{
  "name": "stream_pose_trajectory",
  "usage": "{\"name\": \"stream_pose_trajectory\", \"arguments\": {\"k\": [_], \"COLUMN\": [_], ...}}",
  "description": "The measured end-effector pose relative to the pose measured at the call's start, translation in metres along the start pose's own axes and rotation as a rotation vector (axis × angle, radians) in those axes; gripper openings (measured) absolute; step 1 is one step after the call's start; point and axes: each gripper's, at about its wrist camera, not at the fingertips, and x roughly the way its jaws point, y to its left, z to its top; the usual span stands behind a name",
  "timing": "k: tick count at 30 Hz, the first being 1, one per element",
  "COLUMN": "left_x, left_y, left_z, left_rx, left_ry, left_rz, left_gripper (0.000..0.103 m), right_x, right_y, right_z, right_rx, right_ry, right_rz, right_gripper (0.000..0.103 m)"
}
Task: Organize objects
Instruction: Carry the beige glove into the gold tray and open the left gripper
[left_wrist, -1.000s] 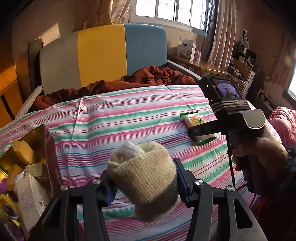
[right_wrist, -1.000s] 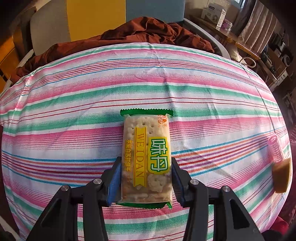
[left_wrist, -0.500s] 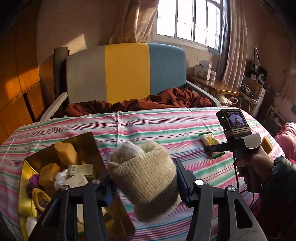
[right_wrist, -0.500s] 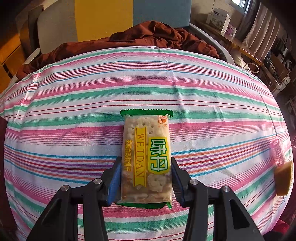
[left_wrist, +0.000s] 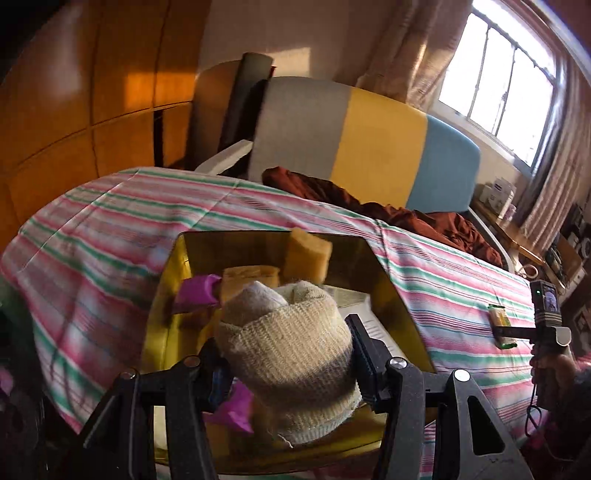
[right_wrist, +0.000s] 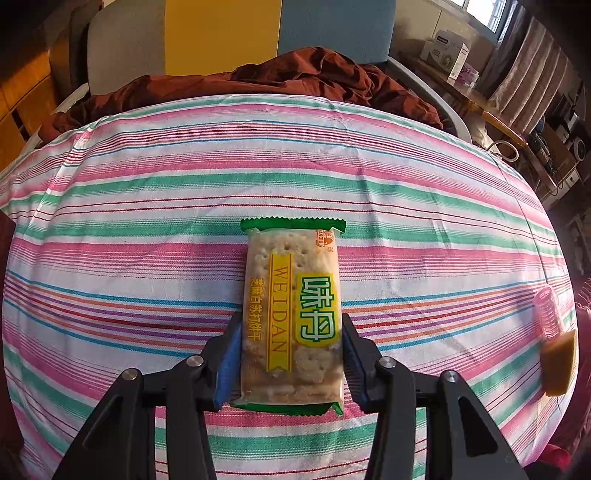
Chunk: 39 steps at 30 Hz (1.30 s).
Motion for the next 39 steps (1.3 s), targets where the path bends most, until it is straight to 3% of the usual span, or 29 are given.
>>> {"name": "stream_pose_trajectory", "arguments": {"k": [5,14,19,20,21,23,25,33,39], "left_x": [0.001,0.038,0.072,0.077,0.083,0.089,0.087,0.060,0.029], "left_y": [0.030,-0.008,-0.011,-0.009,-0.008,-0.004,0.000,0.000,-0.006], "left_z": [-0.020,-0.020,-0.020,-0.020,-0.020,-0.023,-0.027,-0.032,-0.020], "left_rx": [-0.062,-0.001,0.020,0.021,0.028,0.016,-0.005,0.018,0.058], "left_ry": [0.036,0.110,0.176,0.177,0.181,0.202,0.210,0.152,0.067], "left_rz": [-0.025,-0.081,-0.005,0.013,0.012,0.024,0.013,0.061,0.085], "left_gripper": [0.055,0.055,0.056,0.059,0.071,0.084,0.085,0.094,0.102], "right_x": [-0.003,0.008,0.007,0.008,0.007,0.005,0.005,0.002,-0.005], "right_y": [0.003,0.003,0.004,0.003,0.003,0.005,0.006,0.010,0.036], "right_z": [-0.001,0.003,0.003,0.004,0.004,0.003,0.003,0.003,-0.001], "right_rx": [-0.021,-0.026,-0.029,-0.029,-0.030,-0.032,-0.035,-0.046,-0.089], "right_ry": [-0.004,-0.003,-0.002,-0.002,-0.003,-0.003,-0.004,-0.009,-0.006], "right_rz": [-0.014,-0.012,-0.012,-0.012,-0.013,-0.013,-0.012,0.014,0.135], "right_gripper": [0.049,0.049,0.049,0.049,0.049,0.049,0.049,0.049,0.049]}}
